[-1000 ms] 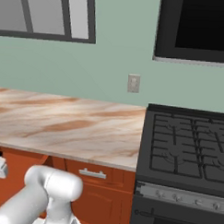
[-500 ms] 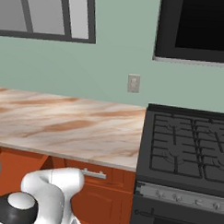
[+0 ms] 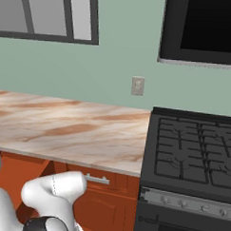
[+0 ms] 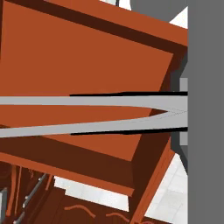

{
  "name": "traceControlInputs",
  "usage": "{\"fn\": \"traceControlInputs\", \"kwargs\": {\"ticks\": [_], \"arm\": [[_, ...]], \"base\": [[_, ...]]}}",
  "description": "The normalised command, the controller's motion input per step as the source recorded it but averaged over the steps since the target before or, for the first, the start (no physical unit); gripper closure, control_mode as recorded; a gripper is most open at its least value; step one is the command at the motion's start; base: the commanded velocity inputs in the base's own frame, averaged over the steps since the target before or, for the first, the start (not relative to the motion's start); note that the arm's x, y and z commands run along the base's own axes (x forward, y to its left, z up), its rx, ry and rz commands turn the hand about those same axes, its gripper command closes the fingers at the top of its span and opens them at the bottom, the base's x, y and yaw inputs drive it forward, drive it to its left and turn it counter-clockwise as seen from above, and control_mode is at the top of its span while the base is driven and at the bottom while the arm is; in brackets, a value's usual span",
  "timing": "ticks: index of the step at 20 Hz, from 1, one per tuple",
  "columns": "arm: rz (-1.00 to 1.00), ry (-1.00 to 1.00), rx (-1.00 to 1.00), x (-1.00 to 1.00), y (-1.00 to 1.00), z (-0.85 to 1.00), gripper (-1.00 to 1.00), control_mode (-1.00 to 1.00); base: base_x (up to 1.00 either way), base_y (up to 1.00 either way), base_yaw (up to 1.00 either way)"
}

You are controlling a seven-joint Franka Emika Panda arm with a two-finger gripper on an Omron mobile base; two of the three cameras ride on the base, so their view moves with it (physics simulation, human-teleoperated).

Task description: Take the tongs from the drawer on the left and place them on the dining counter next to the tray containing the hot dog.

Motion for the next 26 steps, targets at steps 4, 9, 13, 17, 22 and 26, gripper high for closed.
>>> {"fn": "traceControlInputs", "kwargs": {"ticks": [4,9,13,17,22,26], "arm": [[0.05,0.00,0.00,-0.06,-0.26,0.77,1.00,-1.00],[0.04,0.00,0.00,0.03,-0.39,0.67,1.00,-1.00],[0.00,0.00,0.00,0.22,-0.57,0.52,1.00,-1.00],[0.00,-0.01,0.00,0.26,-0.72,0.42,1.00,-1.00],[0.00,-0.01,0.00,0.27,-0.97,0.21,1.00,-1.00],[0.00,0.00,0.00,0.38,-1.00,0.12,1.00,-1.00]], "base": [[0.00,0.00,0.00],[0.00,0.00,0.00],[0.00,0.00,0.00],[0.00,0.00,0.00],[0.00,0.00,0.00],[0.00,0.00,0.00]]}}
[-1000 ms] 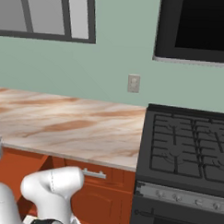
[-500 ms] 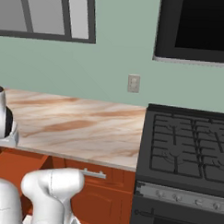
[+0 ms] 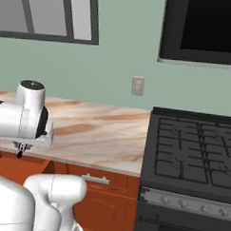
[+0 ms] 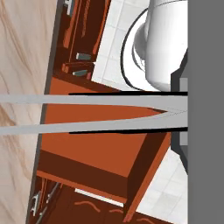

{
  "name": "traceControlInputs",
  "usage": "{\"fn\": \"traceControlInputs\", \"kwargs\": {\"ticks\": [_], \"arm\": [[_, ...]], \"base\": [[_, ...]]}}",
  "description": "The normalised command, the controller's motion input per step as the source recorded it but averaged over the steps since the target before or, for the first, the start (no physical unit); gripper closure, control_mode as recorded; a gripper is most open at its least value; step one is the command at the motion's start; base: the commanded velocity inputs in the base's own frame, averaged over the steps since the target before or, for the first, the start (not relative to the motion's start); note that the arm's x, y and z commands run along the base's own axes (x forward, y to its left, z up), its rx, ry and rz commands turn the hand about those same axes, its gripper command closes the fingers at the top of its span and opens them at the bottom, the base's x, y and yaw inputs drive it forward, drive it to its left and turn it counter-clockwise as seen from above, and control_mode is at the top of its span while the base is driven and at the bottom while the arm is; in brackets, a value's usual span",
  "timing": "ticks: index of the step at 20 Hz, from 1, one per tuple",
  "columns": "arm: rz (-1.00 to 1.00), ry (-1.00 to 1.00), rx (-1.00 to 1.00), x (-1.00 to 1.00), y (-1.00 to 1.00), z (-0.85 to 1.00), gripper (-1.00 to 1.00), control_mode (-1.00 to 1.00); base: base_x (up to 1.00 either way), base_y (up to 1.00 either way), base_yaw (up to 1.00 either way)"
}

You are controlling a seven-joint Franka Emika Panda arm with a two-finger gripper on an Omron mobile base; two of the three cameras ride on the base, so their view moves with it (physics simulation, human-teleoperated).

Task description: Take the tongs from the drawer on the left and place them on the dining counter next to the tray containing the hot dog.

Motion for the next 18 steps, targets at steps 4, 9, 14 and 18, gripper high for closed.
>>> {"fn": "traceControlInputs", "kwargs": {"ticks": [4,9,14,18], "arm": [[0.00,0.00,-0.03,0.33,-0.90,0.18,1.00,-1.00],[0.00,0.00,-0.08,0.21,-0.62,0.17,1.00,-1.00],[0.00,0.00,-0.12,0.24,-0.34,0.04,1.00,-1.00],[0.00,0.00,-0.16,0.20,-0.24,0.00,1.00,-1.00]], "base": [[0.00,0.00,0.00],[0.00,0.00,0.00],[0.00,0.00,0.00],[0.00,0.00,0.00]]}}
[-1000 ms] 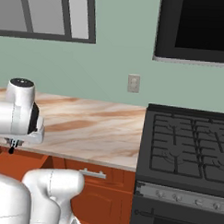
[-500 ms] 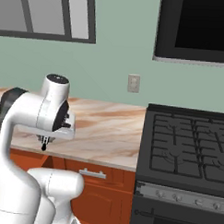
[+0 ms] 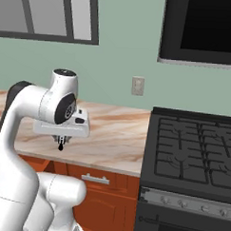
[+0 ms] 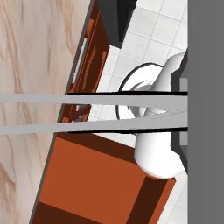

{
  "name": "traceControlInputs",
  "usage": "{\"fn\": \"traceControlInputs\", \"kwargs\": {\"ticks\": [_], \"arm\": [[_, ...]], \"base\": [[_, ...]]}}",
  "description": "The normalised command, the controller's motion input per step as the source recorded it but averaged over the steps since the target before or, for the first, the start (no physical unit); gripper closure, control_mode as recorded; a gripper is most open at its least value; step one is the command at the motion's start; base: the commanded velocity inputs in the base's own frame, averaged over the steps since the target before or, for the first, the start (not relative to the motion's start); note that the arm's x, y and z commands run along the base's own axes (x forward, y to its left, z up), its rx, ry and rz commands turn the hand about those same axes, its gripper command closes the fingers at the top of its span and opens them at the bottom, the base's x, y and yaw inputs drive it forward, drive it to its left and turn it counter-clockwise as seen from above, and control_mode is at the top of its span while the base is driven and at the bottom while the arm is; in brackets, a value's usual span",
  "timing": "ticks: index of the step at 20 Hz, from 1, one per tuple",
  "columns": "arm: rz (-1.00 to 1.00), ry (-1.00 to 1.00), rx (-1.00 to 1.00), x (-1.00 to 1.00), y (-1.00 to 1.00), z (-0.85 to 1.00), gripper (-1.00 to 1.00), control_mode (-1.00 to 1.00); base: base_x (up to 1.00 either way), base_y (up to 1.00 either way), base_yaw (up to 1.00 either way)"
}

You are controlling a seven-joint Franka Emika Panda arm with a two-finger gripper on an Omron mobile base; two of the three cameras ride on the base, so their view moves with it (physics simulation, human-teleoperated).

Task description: Take the tongs from the drawer on the left and place them on the dining counter next to the tray containing the hot dog.

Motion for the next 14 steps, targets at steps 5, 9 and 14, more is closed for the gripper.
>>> {"fn": "traceControlInputs", "kwargs": {"ticks": [5,9,14], "arm": [[-0.04,0.00,-0.13,0.08,-0.05,0.00,1.00,-1.00],[-0.09,0.00,-0.04,0.01,-0.01,-0.01,1.00,-1.00],[0.00,0.00,0.00,0.00,0.00,0.00,1.00,-1.00]], "base": [[0.00,0.00,0.00],[0.00,0.00,0.00],[0.00,0.00,0.00]]}}
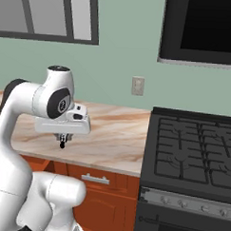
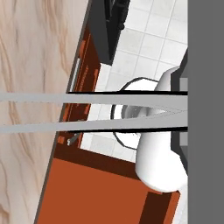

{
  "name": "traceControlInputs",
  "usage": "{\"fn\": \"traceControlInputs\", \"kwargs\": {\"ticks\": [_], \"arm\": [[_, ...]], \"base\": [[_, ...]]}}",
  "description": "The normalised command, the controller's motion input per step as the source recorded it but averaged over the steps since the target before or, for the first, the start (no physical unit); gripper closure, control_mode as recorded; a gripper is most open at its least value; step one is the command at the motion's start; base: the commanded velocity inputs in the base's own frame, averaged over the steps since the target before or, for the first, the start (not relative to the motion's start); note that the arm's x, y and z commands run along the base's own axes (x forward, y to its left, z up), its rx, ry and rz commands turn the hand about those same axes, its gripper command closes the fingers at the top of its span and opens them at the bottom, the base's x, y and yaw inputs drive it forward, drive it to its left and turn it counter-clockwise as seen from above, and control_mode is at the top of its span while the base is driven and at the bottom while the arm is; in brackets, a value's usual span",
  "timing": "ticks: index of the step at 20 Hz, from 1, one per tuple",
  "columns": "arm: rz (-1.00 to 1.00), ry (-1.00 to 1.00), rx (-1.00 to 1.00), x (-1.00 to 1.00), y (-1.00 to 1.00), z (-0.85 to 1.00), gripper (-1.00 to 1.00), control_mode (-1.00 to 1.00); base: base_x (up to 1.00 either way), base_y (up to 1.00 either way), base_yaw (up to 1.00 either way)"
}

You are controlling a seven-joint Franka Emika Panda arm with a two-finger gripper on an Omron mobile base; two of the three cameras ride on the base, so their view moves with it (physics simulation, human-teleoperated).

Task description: Take the tongs from the drawer on the left and place them on the dining counter next to the tray containing the hot dog.

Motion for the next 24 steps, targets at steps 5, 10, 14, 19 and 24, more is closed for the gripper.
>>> {"fn": "traceControlInputs", "kwargs": {"ticks": [5,10,14,19,24], "arm": [[0.00,0.00,0.00,-0.02,0.00,0.00,1.00,1.00],[0.00,0.00,0.00,0.00,0.00,0.00,1.00,1.00],[0.00,0.00,0.00,0.00,0.00,0.00,1.00,1.00],[0.00,0.00,0.00,0.00,0.00,0.00,1.00,1.00],[0.00,0.00,0.00,0.00,0.00,0.00,1.00,1.00]], "base": [[-0.10,0.00,0.00],[-0.97,-0.01,-0.07],[-1.00,-0.01,-0.08],[-0.92,-0.04,0.03],[-0.49,-0.22,0.26]]}}
